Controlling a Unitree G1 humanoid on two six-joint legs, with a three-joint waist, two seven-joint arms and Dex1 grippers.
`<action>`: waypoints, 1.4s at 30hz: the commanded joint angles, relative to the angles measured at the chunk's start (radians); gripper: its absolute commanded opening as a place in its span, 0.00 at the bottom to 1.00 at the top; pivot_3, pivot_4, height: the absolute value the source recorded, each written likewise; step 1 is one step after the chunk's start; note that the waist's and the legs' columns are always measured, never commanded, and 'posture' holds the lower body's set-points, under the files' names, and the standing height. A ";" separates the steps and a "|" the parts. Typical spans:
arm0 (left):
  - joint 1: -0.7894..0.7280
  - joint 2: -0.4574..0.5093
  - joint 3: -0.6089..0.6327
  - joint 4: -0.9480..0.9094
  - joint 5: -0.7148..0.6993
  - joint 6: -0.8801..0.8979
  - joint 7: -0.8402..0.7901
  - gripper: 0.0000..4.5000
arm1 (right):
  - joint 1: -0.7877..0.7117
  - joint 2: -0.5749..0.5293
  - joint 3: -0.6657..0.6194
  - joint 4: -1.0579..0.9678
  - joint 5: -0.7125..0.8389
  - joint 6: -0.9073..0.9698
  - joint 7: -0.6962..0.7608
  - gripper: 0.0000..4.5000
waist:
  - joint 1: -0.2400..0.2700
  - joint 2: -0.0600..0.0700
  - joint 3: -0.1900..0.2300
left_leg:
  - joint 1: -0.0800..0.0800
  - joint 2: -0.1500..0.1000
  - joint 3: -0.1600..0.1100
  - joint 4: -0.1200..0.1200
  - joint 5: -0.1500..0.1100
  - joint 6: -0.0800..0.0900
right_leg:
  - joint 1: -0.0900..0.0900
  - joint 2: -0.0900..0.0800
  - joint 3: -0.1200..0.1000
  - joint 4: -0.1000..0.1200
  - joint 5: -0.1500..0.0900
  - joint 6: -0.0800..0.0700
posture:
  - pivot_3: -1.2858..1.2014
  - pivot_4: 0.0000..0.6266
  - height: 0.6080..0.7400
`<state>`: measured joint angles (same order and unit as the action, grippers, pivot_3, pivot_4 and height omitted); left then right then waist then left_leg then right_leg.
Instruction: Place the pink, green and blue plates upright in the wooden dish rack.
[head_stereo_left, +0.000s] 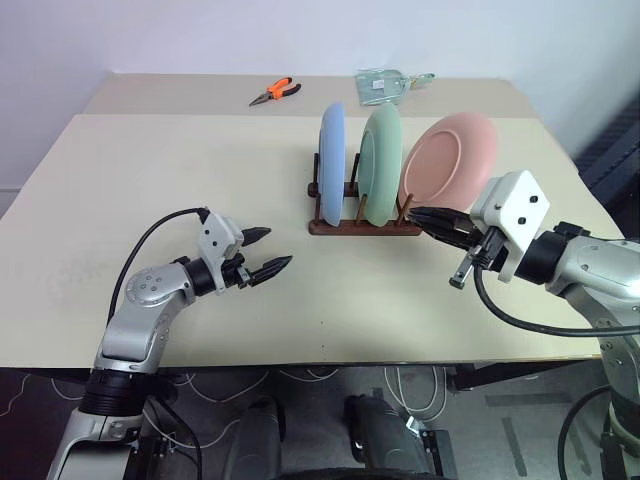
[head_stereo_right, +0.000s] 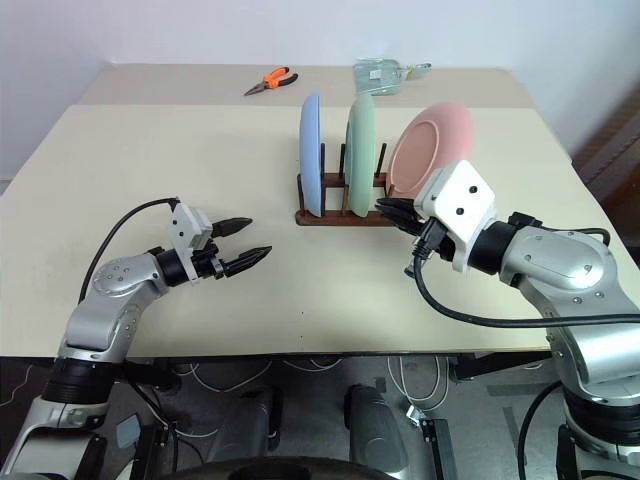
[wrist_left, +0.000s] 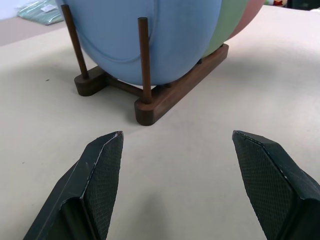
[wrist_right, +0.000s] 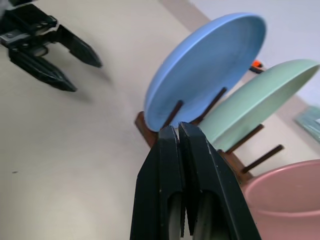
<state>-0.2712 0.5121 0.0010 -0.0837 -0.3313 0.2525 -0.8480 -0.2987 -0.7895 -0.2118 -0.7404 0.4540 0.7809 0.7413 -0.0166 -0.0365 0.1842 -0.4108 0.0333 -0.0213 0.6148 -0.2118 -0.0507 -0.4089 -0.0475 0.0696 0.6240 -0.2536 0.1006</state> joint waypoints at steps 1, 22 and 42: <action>-0.005 0.007 0.012 -0.032 -0.013 -0.007 -0.005 0.80 | -0.007 -0.021 -0.032 -0.032 0.023 -0.004 -0.013 0.01 | 0.002 0.000 0.000 | 0.000 0.000 0.000 0.000 0.000 0.000 | 0.000 0.000 0.000 0.000 0.000 0.000 | 0.52 0.24 0.94; -0.005 0.008 0.011 -0.032 -0.014 -0.007 -0.004 0.80 | -0.001 -0.046 -0.027 -0.028 0.057 -0.014 -0.041 0.01 | 0.003 0.000 0.000 | -0.001 0.000 0.000 0.000 0.000 0.000 | 0.000 0.000 0.000 -0.001 0.000 0.000 | 0.52 0.24 0.94; -0.005 0.008 0.011 -0.032 -0.014 -0.007 -0.004 0.80 | 0.001 -0.056 -0.025 -0.027 0.070 -0.019 -0.053 0.01 | 0.003 0.000 0.000 | -0.001 0.000 0.000 0.000 0.000 0.000 | 0.000 0.000 0.000 -0.001 0.000 0.000 | 0.52 0.24 0.94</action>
<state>-0.2712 0.5121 0.0010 -0.0837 -0.3355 0.2526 -0.8476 -0.2958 -0.8287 -0.2118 -0.7420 0.5181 0.7795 0.6947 -0.0139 -0.0365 0.1842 -0.4114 0.0332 -0.0213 0.6149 -0.2118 -0.0506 -0.4086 -0.0475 0.0696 0.6228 -0.2535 0.1007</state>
